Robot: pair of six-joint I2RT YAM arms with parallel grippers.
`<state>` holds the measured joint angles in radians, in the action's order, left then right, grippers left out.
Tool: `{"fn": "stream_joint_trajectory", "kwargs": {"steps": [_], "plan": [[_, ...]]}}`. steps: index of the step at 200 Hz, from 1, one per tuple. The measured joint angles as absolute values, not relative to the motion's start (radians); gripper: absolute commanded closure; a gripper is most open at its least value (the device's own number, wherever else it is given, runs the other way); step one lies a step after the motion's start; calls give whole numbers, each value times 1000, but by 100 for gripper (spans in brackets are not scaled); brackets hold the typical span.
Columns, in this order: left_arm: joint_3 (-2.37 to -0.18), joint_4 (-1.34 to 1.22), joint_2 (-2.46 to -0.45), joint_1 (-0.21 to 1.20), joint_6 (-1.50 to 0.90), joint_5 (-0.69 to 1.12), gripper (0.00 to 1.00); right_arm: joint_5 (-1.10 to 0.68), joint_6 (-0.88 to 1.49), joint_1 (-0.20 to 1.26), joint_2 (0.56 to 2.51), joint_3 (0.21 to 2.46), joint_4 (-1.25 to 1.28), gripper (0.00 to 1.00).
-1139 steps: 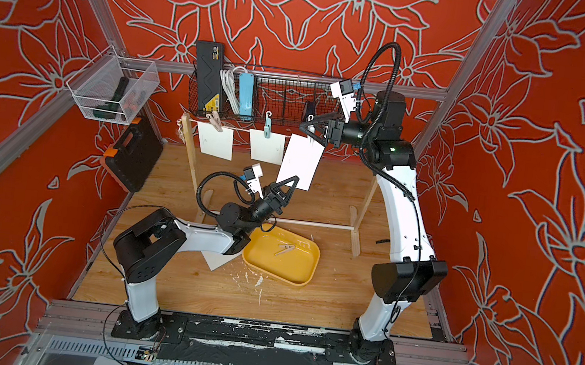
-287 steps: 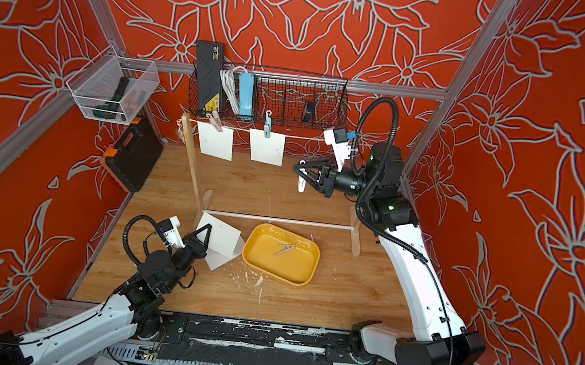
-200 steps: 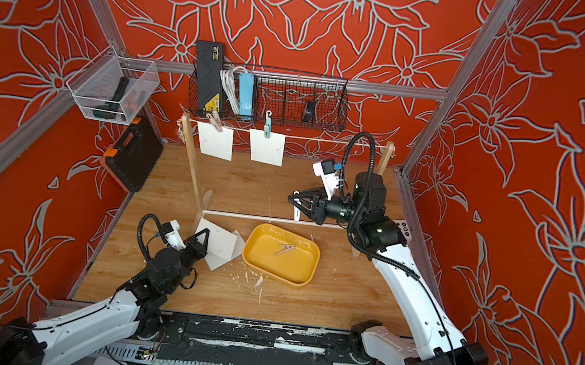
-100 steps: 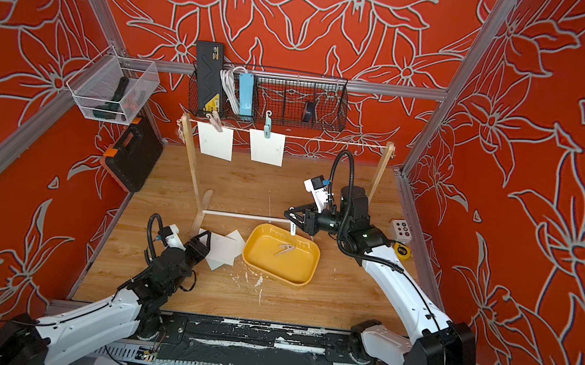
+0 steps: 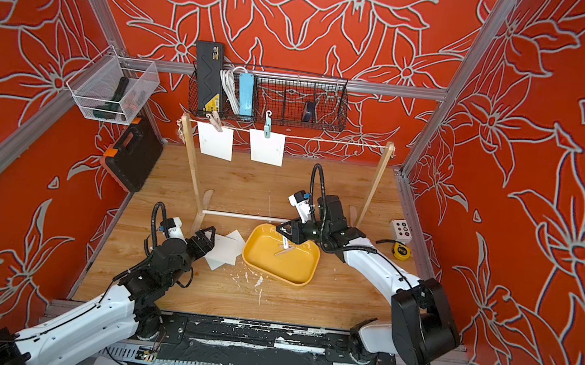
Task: Remove the postcards from the strings
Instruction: Place the postcard on the postcard.
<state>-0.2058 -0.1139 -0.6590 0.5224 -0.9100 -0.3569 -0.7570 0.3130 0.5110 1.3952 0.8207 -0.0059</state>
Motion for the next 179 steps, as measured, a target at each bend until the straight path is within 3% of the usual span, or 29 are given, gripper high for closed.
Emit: {"fn": "stream_joint_trajectory", "kwargs": {"steps": [84,111,133,150,179], "plan": [[-296,114,-706,522,-881,-381,14,-694,282,547,1514,816,8,72],[-331,128,-709,522,-849,-382,15,-678,267,554,1532,816,8,66],[-335,123,-700,522,-813,-369,16,-667,254,561,1552,818,2,49],[-335,104,-684,522,-780,-346,22,-654,242,564,1557,822,-10,42],[-332,46,-643,522,-719,-311,27,-642,226,566,1543,831,-32,40]]}}
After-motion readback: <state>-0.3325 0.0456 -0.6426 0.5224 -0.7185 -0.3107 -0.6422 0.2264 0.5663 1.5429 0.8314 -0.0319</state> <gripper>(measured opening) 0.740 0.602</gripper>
